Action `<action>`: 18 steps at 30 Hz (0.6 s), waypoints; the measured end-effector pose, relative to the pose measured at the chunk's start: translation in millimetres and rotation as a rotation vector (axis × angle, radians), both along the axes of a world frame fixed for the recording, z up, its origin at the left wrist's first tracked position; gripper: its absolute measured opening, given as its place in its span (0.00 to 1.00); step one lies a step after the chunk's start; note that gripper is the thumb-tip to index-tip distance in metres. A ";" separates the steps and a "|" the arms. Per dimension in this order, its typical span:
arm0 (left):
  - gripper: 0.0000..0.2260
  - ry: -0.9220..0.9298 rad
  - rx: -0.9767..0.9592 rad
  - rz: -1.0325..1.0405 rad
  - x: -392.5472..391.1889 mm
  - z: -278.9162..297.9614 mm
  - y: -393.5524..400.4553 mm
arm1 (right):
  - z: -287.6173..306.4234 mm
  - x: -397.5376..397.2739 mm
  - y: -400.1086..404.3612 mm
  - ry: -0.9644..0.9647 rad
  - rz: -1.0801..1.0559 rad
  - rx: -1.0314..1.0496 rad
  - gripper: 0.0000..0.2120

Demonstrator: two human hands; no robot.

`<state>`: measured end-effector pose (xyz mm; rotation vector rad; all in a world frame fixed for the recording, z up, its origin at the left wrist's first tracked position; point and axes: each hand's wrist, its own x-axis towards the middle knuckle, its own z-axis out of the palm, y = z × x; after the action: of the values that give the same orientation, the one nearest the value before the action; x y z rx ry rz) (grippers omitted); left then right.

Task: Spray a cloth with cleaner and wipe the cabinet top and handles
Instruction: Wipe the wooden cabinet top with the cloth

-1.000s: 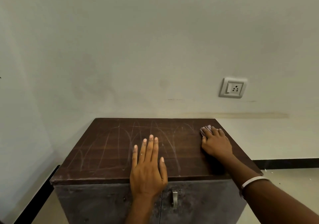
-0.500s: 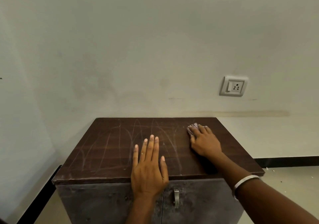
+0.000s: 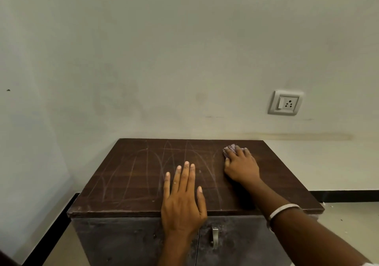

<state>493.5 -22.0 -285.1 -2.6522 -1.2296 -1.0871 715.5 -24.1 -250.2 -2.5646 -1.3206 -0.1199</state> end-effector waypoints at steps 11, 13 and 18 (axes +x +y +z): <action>0.26 -0.005 -0.001 -0.001 0.2 -0.6 1.4 | 0.1 45.1 -16.2 0.013 -0.002 0.000 0.25; 0.26 -0.010 0.003 -0.006 0.7 -1.2 1.9 | -1.3 64.1 -26.0 0.018 -0.067 -0.015 0.25; 0.26 -0.003 0.007 0.002 1.0 -2.9 2.4 | -0.7 55.9 -16.9 0.024 -0.154 -0.040 0.25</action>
<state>494.4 -19.6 -288.1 -2.6451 -1.2256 -1.0929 771.4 -41.0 -250.8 -2.6914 -1.1273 -0.0915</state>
